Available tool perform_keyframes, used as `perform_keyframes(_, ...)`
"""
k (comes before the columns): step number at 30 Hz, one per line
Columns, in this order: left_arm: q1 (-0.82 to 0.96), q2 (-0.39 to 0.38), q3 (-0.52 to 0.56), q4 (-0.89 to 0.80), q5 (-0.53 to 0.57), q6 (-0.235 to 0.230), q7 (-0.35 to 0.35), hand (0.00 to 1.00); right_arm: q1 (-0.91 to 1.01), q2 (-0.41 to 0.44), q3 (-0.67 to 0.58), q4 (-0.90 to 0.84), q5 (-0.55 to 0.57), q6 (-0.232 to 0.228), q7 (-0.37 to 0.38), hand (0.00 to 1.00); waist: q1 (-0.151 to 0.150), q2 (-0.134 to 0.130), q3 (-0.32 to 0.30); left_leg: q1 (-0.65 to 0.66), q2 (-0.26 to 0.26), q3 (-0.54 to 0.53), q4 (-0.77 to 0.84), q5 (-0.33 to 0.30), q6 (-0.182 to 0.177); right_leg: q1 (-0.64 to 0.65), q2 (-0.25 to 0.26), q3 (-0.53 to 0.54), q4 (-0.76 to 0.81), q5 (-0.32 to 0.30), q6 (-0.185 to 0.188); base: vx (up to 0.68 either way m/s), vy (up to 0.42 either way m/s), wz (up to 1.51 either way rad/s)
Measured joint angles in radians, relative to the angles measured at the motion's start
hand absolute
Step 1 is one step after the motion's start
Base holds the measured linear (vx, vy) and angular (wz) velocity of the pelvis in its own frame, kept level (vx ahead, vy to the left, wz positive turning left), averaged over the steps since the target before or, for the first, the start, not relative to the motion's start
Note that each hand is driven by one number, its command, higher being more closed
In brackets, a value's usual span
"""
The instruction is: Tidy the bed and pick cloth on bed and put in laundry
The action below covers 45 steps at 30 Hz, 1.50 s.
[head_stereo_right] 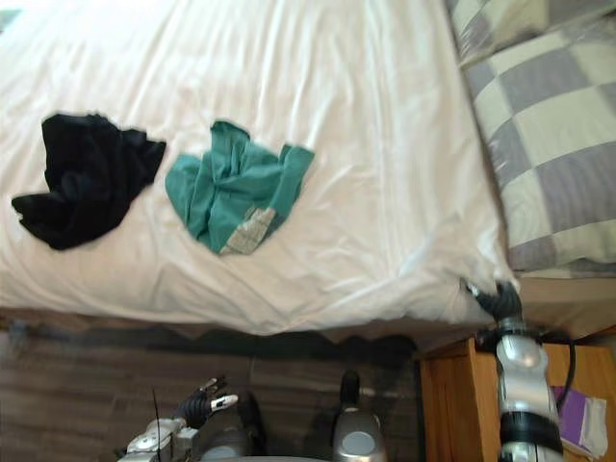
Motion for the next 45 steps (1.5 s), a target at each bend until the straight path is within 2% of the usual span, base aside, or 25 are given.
perform_keyframes(4, 0.005, -0.014, 0.03, 0.04, 0.017, 0.001, 0.001, 0.0, 0.099, 0.064, -0.094, 0.002, 0.105, -0.008, -0.061, 0.0, -0.024, 0.019, -0.036, 0.027, 0.0, 0.022, -0.003, -0.012, -0.002, 0.017, 0.002, 0.018, -0.009, -0.001, 0.002, 0.03, 0.002, -0.17)
perform_keyframes(7, 0.007, -0.023, 0.049, 0.06, 0.017, 0.001, 0.001, 0.0, 0.111, 0.099, -0.149, 0.0, 0.214, -0.047, -0.123, 0.0, -0.03, 0.021, -0.055, 0.04, 0.002, 0.042, -0.003, -0.016, -0.005, 0.017, 0.007, 0.031, -0.011, -0.005, 0.006, 0.0, -0.008, -0.18)
perform_keyframes(10, 0.026, -0.028, 0.059, 0.084, 0.015, 0.0, 0.002, 0.0, 0.113, 0.135, -0.23, -0.02, 0.303, -0.083, -0.219, 0.0, -0.037, 0.022, -0.075, 0.054, 0.004, 0.044, -0.003, -0.022, -0.01, 0.036, 0.01, 0.035, -0.022, -0.006, 0.006, 0.0, 0.0, 0.0)
perform_keyframes(11, 0.043, -0.03, 0.06, 0.084, 0.014, 0.0, 0.003, 0.0, 0.112, 0.144, -0.253, -0.045, 0.31, -0.097, -0.247, 0.0, -0.046, 0.025, -0.081, 0.058, 0.004, 0.046, -0.003, -0.026, -0.012, 0.04, 0.01, 0.037, -0.025, -0.006, 0.006, 0.03, 0.003, -0.11)
perform_keyframes(12, 0.078, -0.033, 0.06, 0.087, 0.011, 0.001, 0.004, 0.0, 0.114, 0.164, -0.302, -0.121, 0.311, -0.151, -0.296, 0.0, -0.054, 0.024, -0.089, 0.063, 0.003, 0.054, -0.003, -0.031, -0.014, 0.041, 0.01, 0.045, -0.028, -0.005, 0.007, 0.03, 0.009, -0.14)
perform_keyframes(14, 0.091, -0.035, 0.06, 0.109, 0.008, 0.001, 0.005, 0.0, 0.123, 0.164, -0.336, -0.196, 0.31, -0.198, -0.322, 0.0, -0.054, 0.025, -0.101, 0.068, 0.003, 0.065, -0.003, -0.035, -0.016, 0.041, 0.011, 0.054, -0.03, -0.005, 0.008, 0.03, 0.008, -0.18)
perform_keyframes(15, 0.096, -0.036, 0.059, 0.128, 0.007, 0.001, 0.007, 0.0, 0.123, 0.163, -0.342, -0.248, 0.309, -0.224, -0.324, 0.0, -0.055, 0.028, -0.106, 0.078, 0.003, 0.07, -0.003, -0.036, -0.016, 0.047, 0.013, 0.058, -0.03, -0.005, 0.008, 0.02, 0.001, -0.14)
perform_keyframes(17, 0.106, -0.04, 0.056, 0.131, 0.008, -0.001, 0.006, 0.0, 0.12, 0.163, -0.329, -0.288, 0.307, -0.243, -0.318, 0.0, -0.055, 0.018, -0.113, 0.08, 0.003, 0.071, -0.003, -0.037, -0.016, 0.048, 0.014, 0.057, -0.032, -0.004, 0.008, 0.01, -0.002, -0.04)
perform_keyframes(18, 0.107, -0.041, 0.054, 0.133, 0.008, -0.002, 0.006, 0.0, 0.117, 0.163, -0.32, -0.301, 0.308, -0.243, -0.313, 0.0, -0.054, 0.023, -0.119, 0.08, 0.003, 0.071, -0.003, -0.037, -0.016, 0.049, 0.014, 0.057, -0.032, -0.004, 0.008, 0.0, 0.0, 0.0)
perform_keyframes(22, 0.115, -0.038, 0.043, 0.163, 0.008, -0.006, 0.008, 0.0, 0.032, 0.156, -0.178, -0.343, 0.296, -0.239, -0.248, 0.0, -0.049, 0.017, -0.12, 0.079, 0.002, 0.066, -0.003, -0.037, -0.017, 0.05, 0.011, 0.051, -0.032, -0.004, 0.008, -0.01, -0.002, 0.02)
perform_keyframes(23, 0.117, -0.038, 0.037, 0.164, 0.008, -0.006, 0.008, 0.0, 0.009, 0.149, -0.14, -0.343, 0.295, -0.234, -0.243, 1.0, -0.048, 0.018, -0.121, 0.078, 0.001, 0.063, -0.003, -0.037, -0.017, 0.05, 0.01, 0.05, -0.032, -0.004, 0.008, 0.0, -0.002, 0.11)
perform_keyframes(27, 0.115, -0.038, 0.008, 0.162, 0.007, -0.017, 0.009, 0.0, -0.081, 0.114, -0.039, -0.343, 0.294, -0.202, -0.232, 1.0, -0.02, 0.041, -0.13, 0.061, -0.004, 0.023, -0.003, -0.034, -0.012, 0.06, 0.004, 0.021, -0.045, -0.002, 0.01, 0.02, -0.005, 0.22)
perform_keyframes(31, 0.104, -0.036, -0.005, 0.16, 0.003, -0.02, 0.009, 0.0, -0.28, 0.065, 0.041, -0.297, 0.299, -0.164, -0.256, 1.0, -0.016, 0.074, -0.082, 0.032, -0.014, -0.017, -0.003, -0.022, 0.001, 0.059, -0.011, -0.018, -0.043, 0.013, 0.008, 0.0, 0.011, 0.33)
perform_keyframes(32, 0.089, -0.033, -0.005, 0.158, -0.017, -0.015, 0.009, 0.0, -0.353, 0.041, 0.057, -0.255, 0.311, -0.146, -0.268, 1.0, 0.0, 0.087, -0.057, 0.012, -0.015, -0.017, 0.0, -0.02, 0.003, 0.036, -0.014, -0.017, -0.035, 0.016, 0.006, -0.07, 0.021, 0.12)
perform_keyframes(33, 0.059, -0.031, -0.006, 0.146, -0.034, -0.01, 0.009, 0.0, -0.432, 0.005, 0.062, -0.209, 0.327, -0.133, -0.281, 1.0, 0.011, 0.1, -0.007, -0.017, -0.018, -0.023, 0.004, -0.008, 0.009, 0.005, -0.019, -0.021, -0.016, 0.017, 0.005, -0.12, 0.021, 0.18)
perform_keyframes(34, 0.043, -0.029, -0.012, 0.134, -0.043, -0.01, 0.009, 0.0, -0.482, -0.015, 0.062, -0.183, 0.337, -0.127, -0.286, 1.0, 0.013, 0.109, 0.028, -0.037, -0.022, -0.032, 0.004, 0.0, 0.013, -0.017, -0.025, -0.026, -0.003, 0.017, 0.005, -0.13, 0.017, 0.28)
perform_keyframes(36, -0.007, -0.028, -0.067, 0.091, -0.1, -0.004, 0.01, 0.0, -0.638, -0.084, 0.062, -0.102, 0.365, -0.115, -0.301, 1.0, 0.027, 0.151, 0.142, -0.106, -0.035, -0.041, 0.005, 0.028, 0.026, -0.108, -0.044, -0.025, 0.046, 0.018, 0.004, -0.12, 0.029, 0.22)
perform_keyframes(37, -0.014, -0.029, -0.081, 0.077, -0.117, -0.002, 0.011, 0.0, -0.668, -0.098, 0.062, -0.083, 0.375, -0.113, -0.307, 1.0, 0.031, 0.162, 0.171, -0.12, -0.038, -0.04, 0.005, 0.036, 0.035, -0.128, -0.05, -0.023, 0.058, 0.018, 0.004, -0.1, 0.037, 0.1)
perform_keyframes(39, -0.027, -0.043, -0.135, 0.043, -0.2, -0.004, 0.024, 0.0, -0.727, -0.139, 0.062, -0.008, 0.423, -0.111, -0.328, 1.0, 0.049, 0.216, 0.225, -0.192, -0.052, -0.029, 0.009, 0.043, 0.039, -0.227, -0.069, -0.007, 0.108, 0.012, 0.007, -0.04, 0.038, -0.01)
perform_keyframes(41, -0.041, -0.054, -0.161, 0.042, -0.245, -0.005, 0.027, 0.0, -0.729, -0.155, 0.062, 0.029, 0.451, -0.111, -0.329, 1.0, 0.061, 0.24, 0.246, -0.233, -0.059, -0.014, 0.026, 0.044, 0.04, -0.281, -0.082, 0.01, 0.139, 0.006, 0.009, 0.03, 0.027, -0.07)
perform_keyframes(42, -0.049, -0.064, -0.171, 0.038, -0.278, -0.006, 0.026, 0.0, -0.731, -0.161, 0.062, 0.038, 0.472, -0.126, -0.323, 1.0, 0.06, 0.257, 0.255, -0.254, -0.066, -0.005, 0.032, 0.046, 0.042, -0.313, -0.091, 0.018, 0.159, 0.002, 0.009, 0.08, 0.019, -0.17)
perform_keyframes(43, -0.049, -0.061, -0.184, 0.034, -0.319, -0.006, 0.025, 0.0, -0.741, -0.163, 0.063, 0.015, 0.5, -0.155, -0.313, 1.0, 0.059, 0.259, 0.255, -0.271, -0.075, 0.021, 0.031, 0.047, 0.044, -0.356, -0.099, 0.044, 0.186, -0.005, 0.013, 0.09, 0.022, -0.17)
perform_keyframes(45, -0.05, -0.06, -0.189, 0.032, -0.349, -0.007, 0.026, 0.0, -0.731, -0.173, 0.063, 0.019, 0.529, -0.161, -0.298, 1.0, 0.056, 0.259, 0.255, -0.27, -0.082, 0.047, 0.034, 0.047, 0.044, -0.369, -0.108, 0.057, 0.205, -0.014, 0.016, 0.08, 0.015, -0.12)
